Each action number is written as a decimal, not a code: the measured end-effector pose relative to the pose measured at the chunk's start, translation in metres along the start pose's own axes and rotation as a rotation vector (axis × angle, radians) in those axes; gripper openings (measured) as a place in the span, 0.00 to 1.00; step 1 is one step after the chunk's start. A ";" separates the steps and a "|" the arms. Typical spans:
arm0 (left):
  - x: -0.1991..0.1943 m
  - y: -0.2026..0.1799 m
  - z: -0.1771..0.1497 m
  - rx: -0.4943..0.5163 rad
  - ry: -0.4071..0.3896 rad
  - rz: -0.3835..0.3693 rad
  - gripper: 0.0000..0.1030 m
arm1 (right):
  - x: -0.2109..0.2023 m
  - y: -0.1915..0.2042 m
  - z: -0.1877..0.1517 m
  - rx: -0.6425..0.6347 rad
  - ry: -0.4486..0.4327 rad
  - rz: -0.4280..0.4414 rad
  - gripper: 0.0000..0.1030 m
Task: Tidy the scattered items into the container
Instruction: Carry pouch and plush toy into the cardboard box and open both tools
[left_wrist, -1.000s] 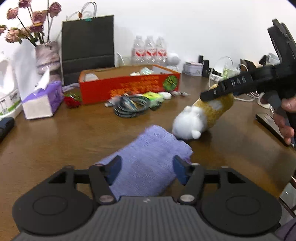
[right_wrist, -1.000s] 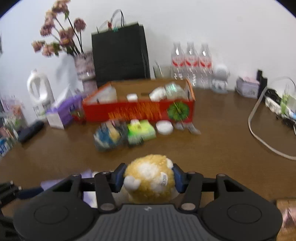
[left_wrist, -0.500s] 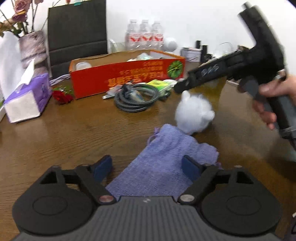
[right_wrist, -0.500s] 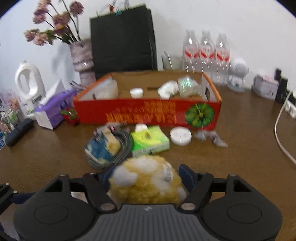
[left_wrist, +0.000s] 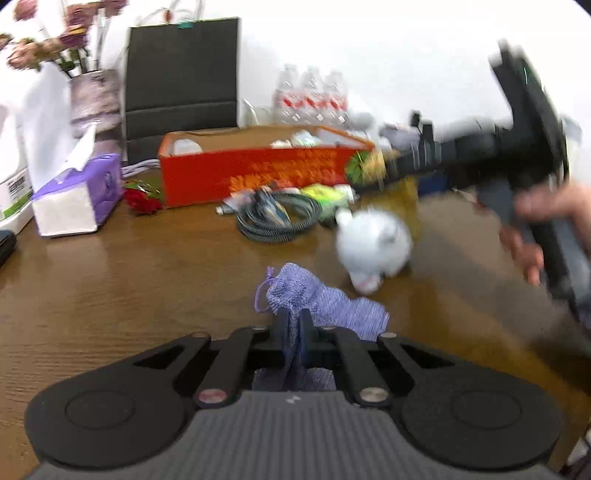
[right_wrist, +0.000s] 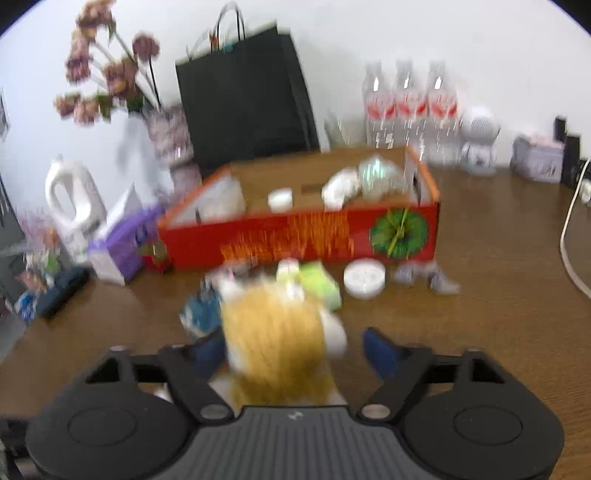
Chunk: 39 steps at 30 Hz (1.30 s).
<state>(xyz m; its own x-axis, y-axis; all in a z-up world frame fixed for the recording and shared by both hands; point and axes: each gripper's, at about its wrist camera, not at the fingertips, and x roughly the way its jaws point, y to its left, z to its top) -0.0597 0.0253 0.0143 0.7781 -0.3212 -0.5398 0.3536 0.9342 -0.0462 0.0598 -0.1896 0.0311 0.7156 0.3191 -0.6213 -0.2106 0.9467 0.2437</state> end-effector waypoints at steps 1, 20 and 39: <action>-0.002 0.001 0.005 -0.007 -0.020 0.009 0.05 | 0.003 -0.002 -0.002 0.011 0.001 0.017 0.42; 0.180 0.029 0.266 0.315 0.021 -0.231 0.05 | 0.061 -0.059 0.220 0.030 0.060 -0.177 0.42; 0.309 0.029 0.239 0.441 0.298 -0.122 0.76 | 0.204 -0.044 0.193 -0.056 0.566 -0.462 0.59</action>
<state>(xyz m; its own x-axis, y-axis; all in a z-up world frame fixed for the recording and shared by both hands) 0.3147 -0.0839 0.0469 0.5594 -0.3053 -0.7706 0.6661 0.7189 0.1987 0.3434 -0.1750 0.0370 0.2887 -0.1535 -0.9450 -0.0151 0.9862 -0.1648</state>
